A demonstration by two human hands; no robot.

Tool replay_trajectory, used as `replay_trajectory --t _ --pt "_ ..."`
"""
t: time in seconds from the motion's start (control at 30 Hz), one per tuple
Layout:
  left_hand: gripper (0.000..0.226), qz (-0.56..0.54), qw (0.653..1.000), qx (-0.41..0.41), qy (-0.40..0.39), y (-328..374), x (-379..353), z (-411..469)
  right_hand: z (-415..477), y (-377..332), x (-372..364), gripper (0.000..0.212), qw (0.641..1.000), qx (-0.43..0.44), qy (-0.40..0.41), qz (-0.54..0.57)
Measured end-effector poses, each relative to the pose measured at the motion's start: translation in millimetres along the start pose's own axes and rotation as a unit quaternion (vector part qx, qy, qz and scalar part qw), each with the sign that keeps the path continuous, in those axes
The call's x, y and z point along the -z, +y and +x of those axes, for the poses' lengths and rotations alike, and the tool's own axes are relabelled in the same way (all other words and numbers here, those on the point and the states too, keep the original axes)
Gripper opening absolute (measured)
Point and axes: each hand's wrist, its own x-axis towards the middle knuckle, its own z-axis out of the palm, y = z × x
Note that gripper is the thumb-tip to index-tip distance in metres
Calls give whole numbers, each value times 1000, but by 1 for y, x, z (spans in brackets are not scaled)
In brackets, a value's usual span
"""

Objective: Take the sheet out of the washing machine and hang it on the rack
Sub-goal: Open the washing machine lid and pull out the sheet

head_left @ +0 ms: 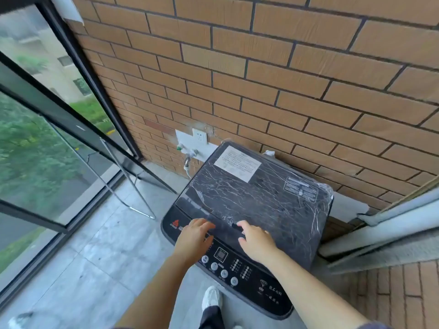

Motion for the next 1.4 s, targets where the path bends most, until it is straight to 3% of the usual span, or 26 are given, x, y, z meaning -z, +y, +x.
replay_trajectory --t 0.17,0.33,0.53,0.63,0.83,0.93,1.2,1.4 --pt "38 15 998 -56 23 -11 2 15 5 -3 7 37 999 -38 -5 25" --pt "46 44 991 -112 54 -17 16 29 -13 -14 33 39 999 -21 36 32" --pt "33 29 969 -183 164 -12 39 41 -36 -18 54 58 997 8 78 21" --pt "47 4 960 -210 182 -8 49 45 -41 -14 60 66 993 31 116 -14" --pt "38 -19 947 -233 220 6 70 60 -45 -3 81 53 977 77 194 -37" --pt "37 -26 942 -219 252 20 82 70 -49 0 95 44 962 105 249 -38" --pt "27 -106 923 -185 319 74 127 111 -38 8 143 30 882 111 451 -80" --pt "28 -125 916 -171 341 105 147 154 -20 20 187 24 859 97 499 -56"
